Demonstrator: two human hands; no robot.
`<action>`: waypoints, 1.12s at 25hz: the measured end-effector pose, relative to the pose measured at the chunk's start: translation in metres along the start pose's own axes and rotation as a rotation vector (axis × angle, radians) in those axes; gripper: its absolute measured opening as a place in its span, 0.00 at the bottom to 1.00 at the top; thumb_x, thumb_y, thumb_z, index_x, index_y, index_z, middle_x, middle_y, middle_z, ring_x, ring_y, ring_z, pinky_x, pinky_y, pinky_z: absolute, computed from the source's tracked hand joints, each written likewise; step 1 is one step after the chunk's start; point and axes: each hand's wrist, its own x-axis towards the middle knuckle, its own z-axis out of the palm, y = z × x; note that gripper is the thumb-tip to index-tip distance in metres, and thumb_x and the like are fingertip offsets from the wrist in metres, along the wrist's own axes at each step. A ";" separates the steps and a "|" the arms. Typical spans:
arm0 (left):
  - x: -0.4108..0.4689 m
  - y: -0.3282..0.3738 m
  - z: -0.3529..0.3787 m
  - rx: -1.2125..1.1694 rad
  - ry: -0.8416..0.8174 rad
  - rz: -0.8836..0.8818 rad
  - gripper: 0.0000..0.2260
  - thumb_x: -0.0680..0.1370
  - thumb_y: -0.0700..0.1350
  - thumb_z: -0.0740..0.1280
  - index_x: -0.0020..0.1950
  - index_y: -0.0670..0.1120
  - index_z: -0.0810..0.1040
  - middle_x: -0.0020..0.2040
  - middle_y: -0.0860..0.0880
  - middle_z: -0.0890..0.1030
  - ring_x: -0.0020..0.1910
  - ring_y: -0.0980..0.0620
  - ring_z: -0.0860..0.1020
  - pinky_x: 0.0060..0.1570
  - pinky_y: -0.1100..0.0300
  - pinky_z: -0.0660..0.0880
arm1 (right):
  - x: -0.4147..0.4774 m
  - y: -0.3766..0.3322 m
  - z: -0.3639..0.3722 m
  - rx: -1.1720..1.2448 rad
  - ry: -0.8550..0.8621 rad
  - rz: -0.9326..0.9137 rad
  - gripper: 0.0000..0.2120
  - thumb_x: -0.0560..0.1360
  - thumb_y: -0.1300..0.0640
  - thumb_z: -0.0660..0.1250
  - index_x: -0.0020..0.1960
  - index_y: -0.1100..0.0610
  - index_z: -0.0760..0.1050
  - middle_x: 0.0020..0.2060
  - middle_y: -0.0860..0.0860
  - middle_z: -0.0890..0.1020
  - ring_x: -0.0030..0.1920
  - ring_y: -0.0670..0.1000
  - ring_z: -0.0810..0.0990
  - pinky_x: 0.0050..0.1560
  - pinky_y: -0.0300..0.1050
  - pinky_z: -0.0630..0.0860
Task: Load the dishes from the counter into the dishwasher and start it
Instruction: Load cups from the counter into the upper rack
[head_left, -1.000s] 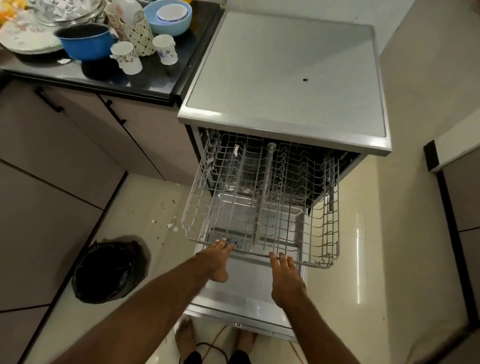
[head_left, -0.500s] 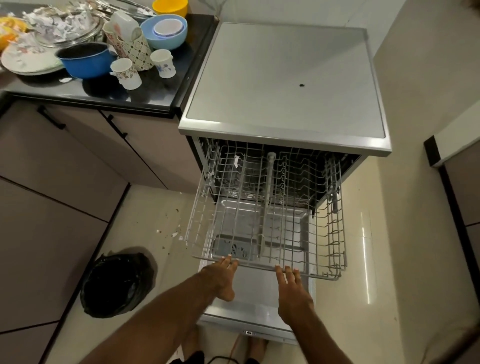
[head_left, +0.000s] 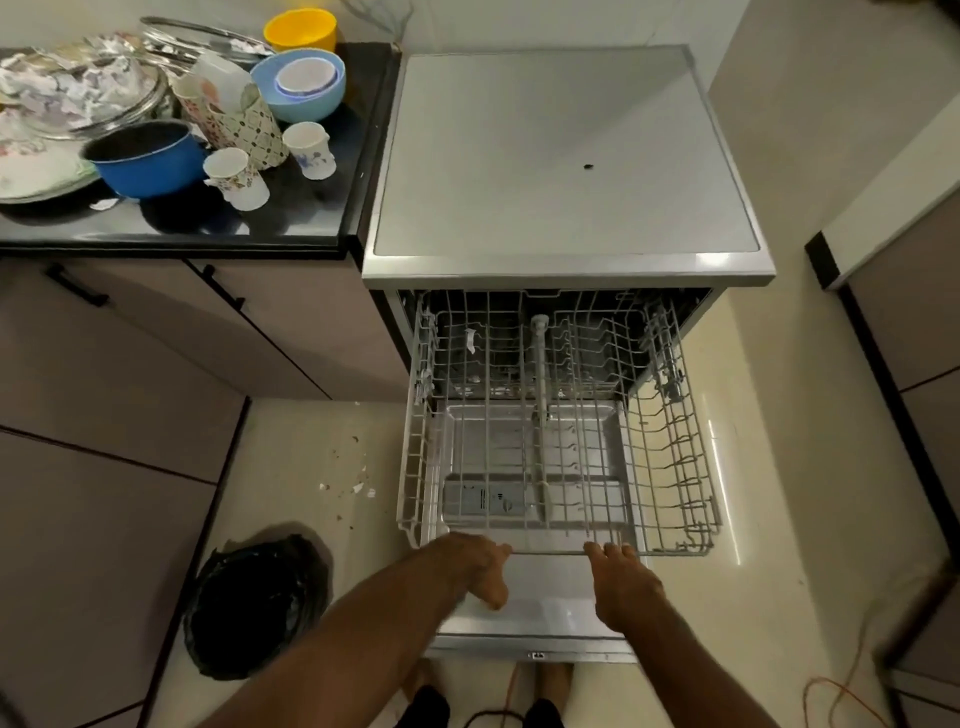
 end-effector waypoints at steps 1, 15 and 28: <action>-0.003 0.001 0.006 0.000 0.014 0.005 0.45 0.77 0.50 0.71 0.85 0.53 0.45 0.83 0.42 0.57 0.79 0.39 0.63 0.74 0.42 0.66 | -0.006 0.000 0.001 0.004 -0.020 -0.001 0.34 0.79 0.59 0.68 0.82 0.52 0.58 0.76 0.54 0.69 0.77 0.57 0.65 0.71 0.52 0.74; -0.150 -0.017 -0.069 0.046 0.955 -0.066 0.45 0.80 0.48 0.65 0.83 0.54 0.33 0.82 0.47 0.31 0.82 0.45 0.35 0.81 0.42 0.43 | -0.010 -0.050 -0.174 0.055 0.601 -0.227 0.39 0.85 0.37 0.53 0.85 0.52 0.36 0.84 0.57 0.38 0.84 0.59 0.37 0.82 0.58 0.38; -0.339 -0.238 -0.079 -0.086 1.312 -0.388 0.47 0.79 0.53 0.68 0.83 0.55 0.34 0.82 0.48 0.31 0.82 0.45 0.36 0.81 0.44 0.42 | 0.002 -0.307 -0.304 0.017 0.843 -0.424 0.44 0.81 0.39 0.64 0.86 0.53 0.44 0.85 0.57 0.45 0.84 0.59 0.42 0.83 0.60 0.44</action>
